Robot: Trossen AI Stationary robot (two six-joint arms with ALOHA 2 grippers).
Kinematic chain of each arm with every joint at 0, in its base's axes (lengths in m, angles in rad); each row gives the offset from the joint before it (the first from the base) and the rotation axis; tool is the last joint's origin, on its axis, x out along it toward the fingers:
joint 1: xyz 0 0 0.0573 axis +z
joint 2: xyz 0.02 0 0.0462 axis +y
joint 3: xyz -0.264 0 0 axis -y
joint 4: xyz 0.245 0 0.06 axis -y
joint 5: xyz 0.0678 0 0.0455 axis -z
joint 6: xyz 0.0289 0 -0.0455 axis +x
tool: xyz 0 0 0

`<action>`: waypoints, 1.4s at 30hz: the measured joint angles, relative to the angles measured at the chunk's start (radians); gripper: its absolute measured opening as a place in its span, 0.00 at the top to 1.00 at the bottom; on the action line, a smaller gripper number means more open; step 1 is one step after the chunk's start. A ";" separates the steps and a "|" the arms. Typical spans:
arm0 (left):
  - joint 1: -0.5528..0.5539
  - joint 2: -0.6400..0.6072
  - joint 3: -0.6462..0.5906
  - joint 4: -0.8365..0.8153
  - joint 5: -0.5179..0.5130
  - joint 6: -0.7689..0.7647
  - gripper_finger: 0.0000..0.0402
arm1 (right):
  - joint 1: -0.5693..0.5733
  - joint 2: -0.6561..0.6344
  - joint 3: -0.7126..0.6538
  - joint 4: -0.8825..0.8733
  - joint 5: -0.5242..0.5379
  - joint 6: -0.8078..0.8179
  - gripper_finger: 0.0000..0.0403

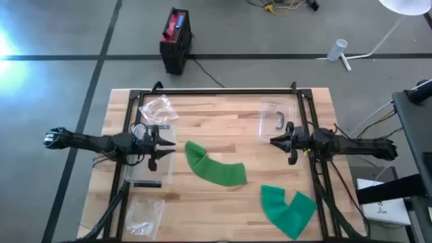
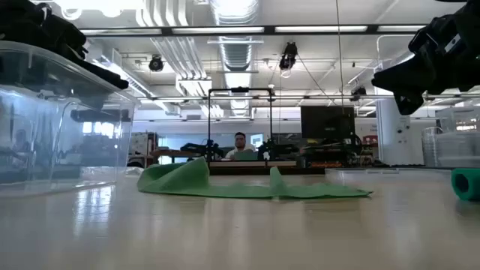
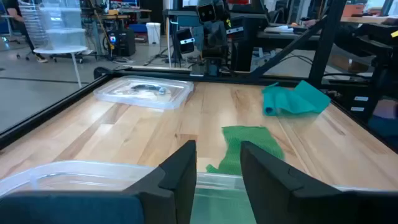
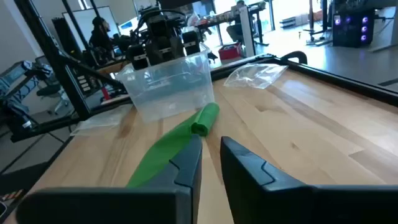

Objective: Roll bandage

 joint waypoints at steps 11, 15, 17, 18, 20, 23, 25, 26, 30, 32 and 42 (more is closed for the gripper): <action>0.000 0.000 0.000 0.000 0.000 0.000 0.71 | 0.000 0.000 0.000 0.000 0.000 0.000 0.90; 0.000 0.000 0.000 0.000 0.000 0.000 0.71 | 0.000 0.000 0.000 0.000 0.000 0.000 0.88; 0.000 0.000 0.000 0.000 0.000 0.000 0.71 | 0.000 0.000 0.000 0.000 0.000 0.000 0.87; 0.000 0.000 0.000 0.000 0.000 0.000 0.71 | 0.000 0.000 0.000 0.000 0.000 0.000 0.86; 0.000 0.000 0.000 0.000 0.000 0.000 0.71 | 0.000 0.000 0.000 0.000 0.000 0.000 0.85; 0.000 0.000 0.000 0.000 0.000 0.000 0.71 | 0.000 0.000 0.000 0.000 0.000 0.000 0.84; 0.000 0.000 0.000 0.000 0.000 0.000 0.71 | 0.000 0.000 0.000 0.000 0.000 0.000 0.83; 0.000 0.000 0.000 0.000 0.000 0.000 0.71 | 0.000 0.000 0.000 0.000 0.000 0.000 0.83; 0.000 0.000 0.000 0.000 0.000 0.000 0.71 | 0.000 0.000 0.000 0.000 0.000 0.000 0.83; 0.000 0.000 0.000 0.000 0.000 0.000 0.71 | 0.000 0.000 0.000 0.000 0.000 0.000 0.84; 0.000 0.000 0.000 0.000 0.000 0.000 0.71 | 0.000 0.000 0.000 0.000 0.001 -0.180 0.89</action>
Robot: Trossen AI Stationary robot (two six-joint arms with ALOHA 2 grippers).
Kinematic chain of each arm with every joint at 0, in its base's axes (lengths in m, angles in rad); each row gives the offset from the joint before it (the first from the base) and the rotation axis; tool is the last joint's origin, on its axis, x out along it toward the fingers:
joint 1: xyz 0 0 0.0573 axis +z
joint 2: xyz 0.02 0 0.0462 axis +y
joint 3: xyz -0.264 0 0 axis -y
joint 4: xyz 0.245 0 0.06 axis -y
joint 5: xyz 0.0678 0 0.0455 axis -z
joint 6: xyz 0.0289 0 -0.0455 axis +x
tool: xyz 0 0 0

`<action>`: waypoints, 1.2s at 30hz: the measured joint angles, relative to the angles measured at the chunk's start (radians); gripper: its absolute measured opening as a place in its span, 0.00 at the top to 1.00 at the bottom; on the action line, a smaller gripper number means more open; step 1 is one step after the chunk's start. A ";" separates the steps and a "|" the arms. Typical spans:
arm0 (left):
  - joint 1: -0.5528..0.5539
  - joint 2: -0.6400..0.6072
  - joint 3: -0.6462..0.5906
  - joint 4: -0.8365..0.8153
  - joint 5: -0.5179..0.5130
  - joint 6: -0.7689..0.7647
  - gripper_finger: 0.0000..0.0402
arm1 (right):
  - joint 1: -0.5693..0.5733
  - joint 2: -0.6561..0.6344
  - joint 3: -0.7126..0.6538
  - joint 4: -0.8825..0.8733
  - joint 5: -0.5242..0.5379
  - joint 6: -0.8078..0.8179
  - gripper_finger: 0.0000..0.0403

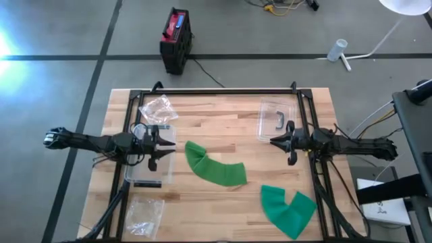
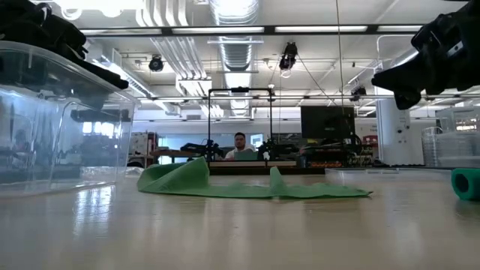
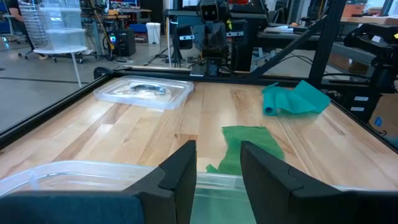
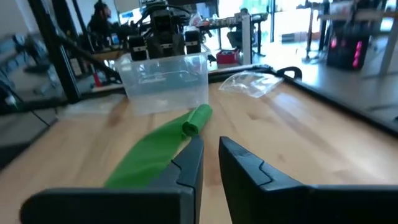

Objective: Roll bandage
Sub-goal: Roll the light green bandage

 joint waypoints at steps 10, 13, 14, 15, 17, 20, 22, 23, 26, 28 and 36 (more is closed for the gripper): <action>0.000 0.000 0.000 0.000 0.000 0.000 0.71 | 0.000 0.000 -0.001 0.009 0.000 -0.059 0.89; 0.000 0.000 0.000 0.000 0.000 0.000 0.71 | 0.000 0.000 -0.001 0.019 0.001 0.127 0.87; 0.000 0.000 0.000 0.000 0.000 0.000 0.71 | 0.000 0.000 -0.001 0.019 0.001 0.178 0.87; 0.000 0.000 0.000 0.000 0.000 0.000 0.71 | 0.000 0.000 -0.001 0.019 0.005 0.203 0.86; 0.000 0.000 0.000 0.000 0.000 0.000 0.71 | -0.001 0.000 -0.001 0.028 0.080 0.199 0.85; 0.000 0.000 0.000 0.000 0.000 0.000 0.71 | -0.002 0.000 -0.001 0.037 0.189 0.252 0.84; 0.000 0.000 0.000 0.000 0.000 0.000 0.71 | -0.002 0.000 -0.001 0.078 0.134 0.277 0.84; 0.000 0.000 0.000 0.000 0.000 0.000 0.71 | 0.000 0.002 0.003 0.097 0.075 0.277 0.83; 0.000 0.000 0.000 0.000 0.000 0.000 0.71 | 0.000 0.022 0.043 0.095 -0.079 0.334 0.83; 0.000 0.000 0.000 0.000 0.000 0.000 0.71 | 0.001 0.046 0.077 0.090 -0.133 0.392 0.84; 0.000 0.000 0.000 0.000 0.000 0.000 0.71 | 0.086 0.260 0.294 -0.029 -0.139 0.399 0.93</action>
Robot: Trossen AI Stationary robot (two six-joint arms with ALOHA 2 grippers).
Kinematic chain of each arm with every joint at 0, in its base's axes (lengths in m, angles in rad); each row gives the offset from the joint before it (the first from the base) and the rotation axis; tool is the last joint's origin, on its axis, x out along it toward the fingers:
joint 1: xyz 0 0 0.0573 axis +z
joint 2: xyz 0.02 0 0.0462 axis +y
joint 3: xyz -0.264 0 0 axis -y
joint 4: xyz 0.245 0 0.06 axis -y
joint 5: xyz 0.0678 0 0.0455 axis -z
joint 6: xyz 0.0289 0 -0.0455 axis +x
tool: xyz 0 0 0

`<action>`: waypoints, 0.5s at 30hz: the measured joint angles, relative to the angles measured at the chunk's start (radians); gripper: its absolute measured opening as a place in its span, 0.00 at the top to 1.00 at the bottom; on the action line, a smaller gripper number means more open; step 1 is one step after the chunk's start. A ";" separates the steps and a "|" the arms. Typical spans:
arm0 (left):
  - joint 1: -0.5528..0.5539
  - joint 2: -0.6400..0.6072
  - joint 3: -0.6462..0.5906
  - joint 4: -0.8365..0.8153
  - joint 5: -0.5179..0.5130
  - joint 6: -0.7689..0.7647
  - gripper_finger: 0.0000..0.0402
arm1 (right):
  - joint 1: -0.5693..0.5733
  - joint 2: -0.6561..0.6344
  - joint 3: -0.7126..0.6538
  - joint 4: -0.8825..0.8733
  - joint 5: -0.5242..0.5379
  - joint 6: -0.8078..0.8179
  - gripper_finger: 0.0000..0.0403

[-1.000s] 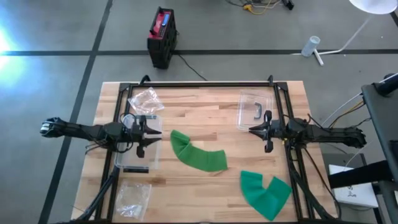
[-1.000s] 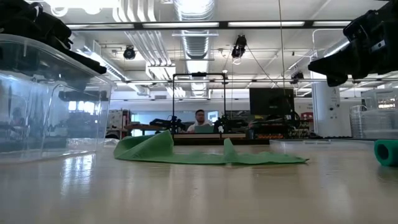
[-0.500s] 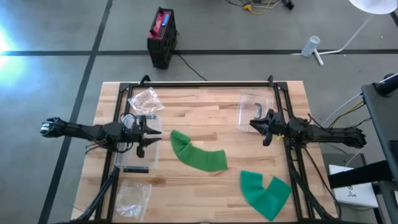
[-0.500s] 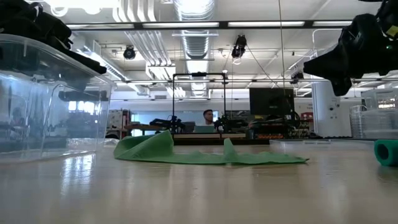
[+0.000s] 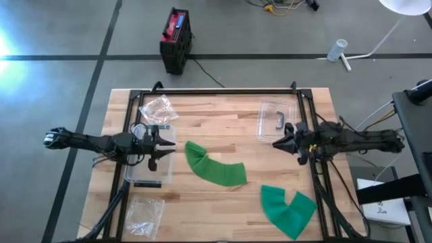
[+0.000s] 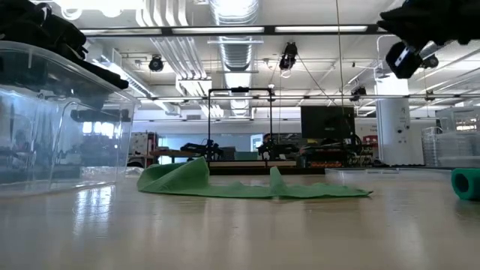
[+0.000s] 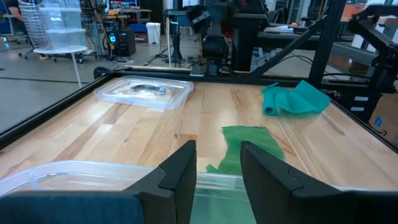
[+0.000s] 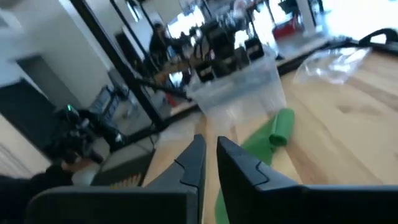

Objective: Roll bandage
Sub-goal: Roll the light green bandage

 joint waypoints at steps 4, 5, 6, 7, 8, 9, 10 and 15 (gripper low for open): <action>0.000 0.001 0.000 0.005 0.000 0.025 0.71 | 0.082 0.152 0.150 -0.126 0.097 -0.024 0.97; 0.000 0.001 0.000 0.006 0.000 0.027 0.71 | 0.104 0.190 0.186 -0.149 0.118 -0.040 0.97; 0.000 0.001 0.000 0.010 0.000 0.026 0.71 | 0.126 0.229 0.223 -0.178 0.140 -0.049 0.98; 0.000 0.002 0.000 0.018 0.000 0.022 0.71 | 0.146 0.265 0.258 -0.208 0.161 -0.058 0.98; 0.000 0.002 0.000 0.032 0.000 0.003 0.71 | 0.164 0.300 0.293 -0.243 0.180 -0.067 0.98; 0.000 0.004 0.000 0.051 0.000 -0.038 0.71 | 0.182 0.333 0.327 -0.278 0.200 -0.071 0.98; 0.000 0.007 0.000 0.071 0.001 -0.106 0.71 | 0.199 0.363 0.355 -0.317 0.217 -0.072 0.98; 0.000 0.009 0.000 0.192 0.000 -0.284 0.71 | 0.279 0.494 0.456 -0.485 0.291 -0.040 0.94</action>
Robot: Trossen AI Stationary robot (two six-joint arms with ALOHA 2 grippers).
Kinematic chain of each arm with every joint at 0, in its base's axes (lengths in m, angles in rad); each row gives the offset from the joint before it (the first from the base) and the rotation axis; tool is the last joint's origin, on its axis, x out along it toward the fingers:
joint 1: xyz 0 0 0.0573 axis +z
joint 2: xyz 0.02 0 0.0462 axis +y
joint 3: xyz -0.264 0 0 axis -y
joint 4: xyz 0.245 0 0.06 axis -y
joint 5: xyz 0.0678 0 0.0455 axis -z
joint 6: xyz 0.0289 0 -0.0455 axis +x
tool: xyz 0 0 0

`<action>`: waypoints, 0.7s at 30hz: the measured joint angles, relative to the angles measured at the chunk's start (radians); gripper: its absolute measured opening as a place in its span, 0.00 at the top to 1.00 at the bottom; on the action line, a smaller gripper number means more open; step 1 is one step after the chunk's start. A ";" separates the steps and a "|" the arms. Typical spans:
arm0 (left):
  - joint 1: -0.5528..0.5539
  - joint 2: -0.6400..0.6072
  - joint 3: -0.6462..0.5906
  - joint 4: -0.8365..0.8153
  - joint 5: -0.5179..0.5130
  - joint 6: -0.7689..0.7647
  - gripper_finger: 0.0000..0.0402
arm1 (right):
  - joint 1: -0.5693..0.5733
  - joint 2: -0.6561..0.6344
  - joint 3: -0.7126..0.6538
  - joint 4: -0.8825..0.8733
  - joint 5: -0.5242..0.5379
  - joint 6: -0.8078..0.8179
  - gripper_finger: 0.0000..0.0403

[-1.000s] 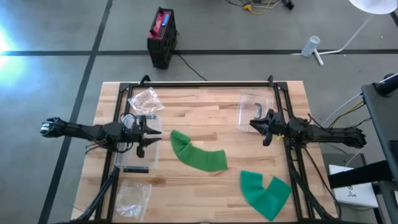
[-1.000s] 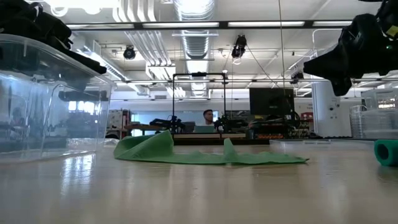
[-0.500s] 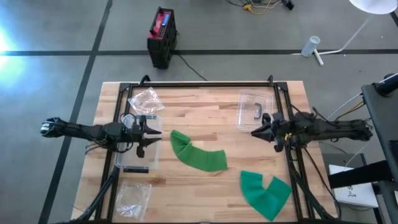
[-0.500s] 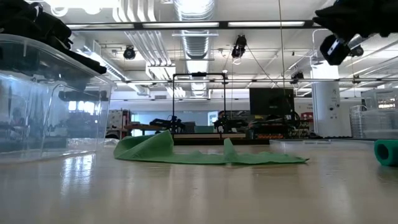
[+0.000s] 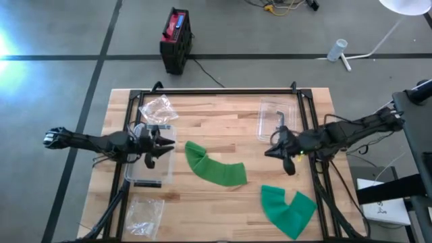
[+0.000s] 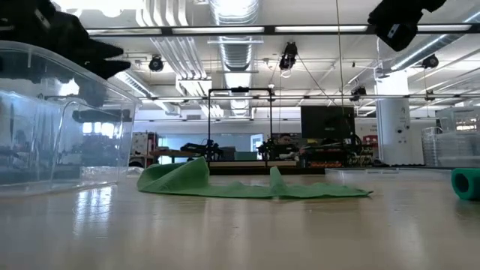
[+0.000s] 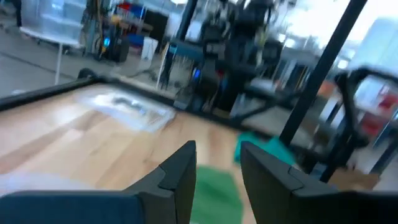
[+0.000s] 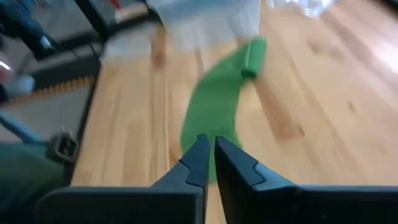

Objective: Roll bandage
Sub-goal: Roll the light green bandage

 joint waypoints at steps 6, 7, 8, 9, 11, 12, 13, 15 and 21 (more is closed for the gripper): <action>0.000 0.002 0.000 0.262 0.000 0.020 0.71 | 0.092 0.084 0.009 -0.081 0.007 0.141 0.82; 0.000 0.004 0.000 0.297 0.001 0.034 0.71 | 0.106 0.091 0.011 -0.118 0.007 0.182 0.80; 0.000 0.006 0.000 0.327 0.004 0.058 0.71 | 0.122 0.098 0.017 -0.161 0.006 0.224 0.78; 0.000 0.008 0.000 0.349 0.007 0.084 0.71 | 0.139 0.107 0.023 -0.204 0.006 0.266 0.76; 0.000 0.014 0.002 0.376 0.007 0.124 0.71 | 0.183 0.122 0.033 -0.275 0.010 0.347 0.73; 0.000 0.016 0.010 0.370 0.007 0.136 0.71 | 0.209 0.129 0.033 -0.296 0.010 0.388 0.72; 0.000 0.020 0.022 0.368 0.007 0.147 0.71 | 0.236 0.138 0.033 -0.311 0.012 0.426 0.71; 0.000 0.038 0.059 0.357 0.002 0.166 0.71 | 0.291 0.163 0.027 -0.334 0.018 0.500 0.69; 0.000 0.157 0.240 0.213 -0.033 0.261 0.66 | 0.428 0.318 0.015 -0.320 0.025 0.647 0.63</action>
